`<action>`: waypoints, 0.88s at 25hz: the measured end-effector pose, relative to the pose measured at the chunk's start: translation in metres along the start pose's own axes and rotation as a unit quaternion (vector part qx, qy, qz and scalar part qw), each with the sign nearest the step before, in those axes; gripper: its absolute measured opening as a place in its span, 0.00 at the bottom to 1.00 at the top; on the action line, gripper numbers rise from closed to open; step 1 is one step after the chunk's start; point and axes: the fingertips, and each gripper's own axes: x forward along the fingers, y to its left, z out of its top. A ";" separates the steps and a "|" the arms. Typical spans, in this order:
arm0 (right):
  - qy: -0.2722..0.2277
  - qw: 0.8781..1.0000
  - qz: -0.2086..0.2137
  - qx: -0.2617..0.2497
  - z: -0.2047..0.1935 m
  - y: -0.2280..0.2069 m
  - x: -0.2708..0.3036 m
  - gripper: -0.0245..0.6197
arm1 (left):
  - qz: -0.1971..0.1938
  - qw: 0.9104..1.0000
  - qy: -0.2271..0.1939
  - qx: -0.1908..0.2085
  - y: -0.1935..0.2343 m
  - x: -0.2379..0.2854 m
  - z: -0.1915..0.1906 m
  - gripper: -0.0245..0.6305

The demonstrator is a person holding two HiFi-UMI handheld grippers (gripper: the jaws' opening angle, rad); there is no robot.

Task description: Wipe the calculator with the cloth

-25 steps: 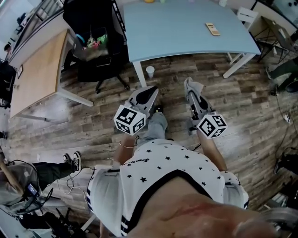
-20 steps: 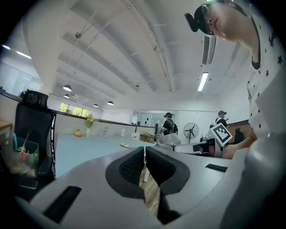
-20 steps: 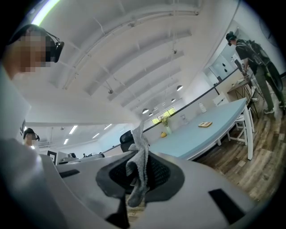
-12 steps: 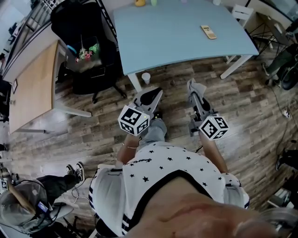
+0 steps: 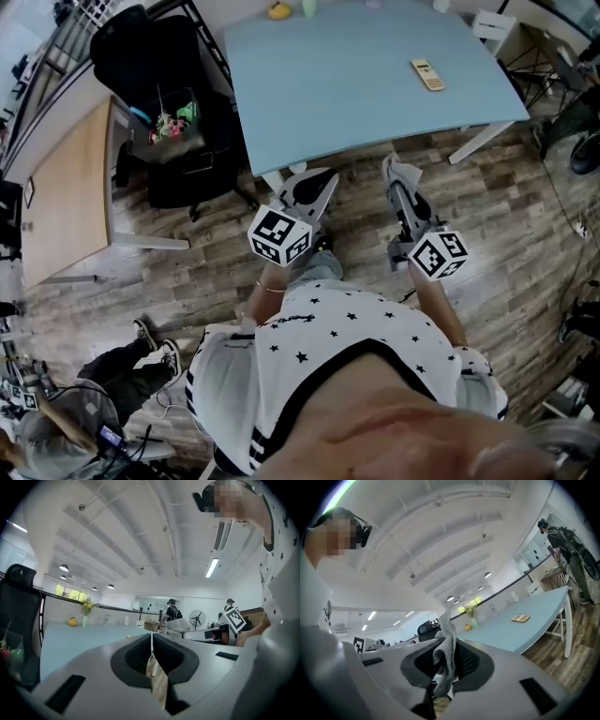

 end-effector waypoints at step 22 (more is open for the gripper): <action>0.004 1.000 -0.008 -0.004 0.016 -0.003 0.109 0.11 | -0.009 1.000 -0.005 0.015 0.103 0.022 0.023 0.09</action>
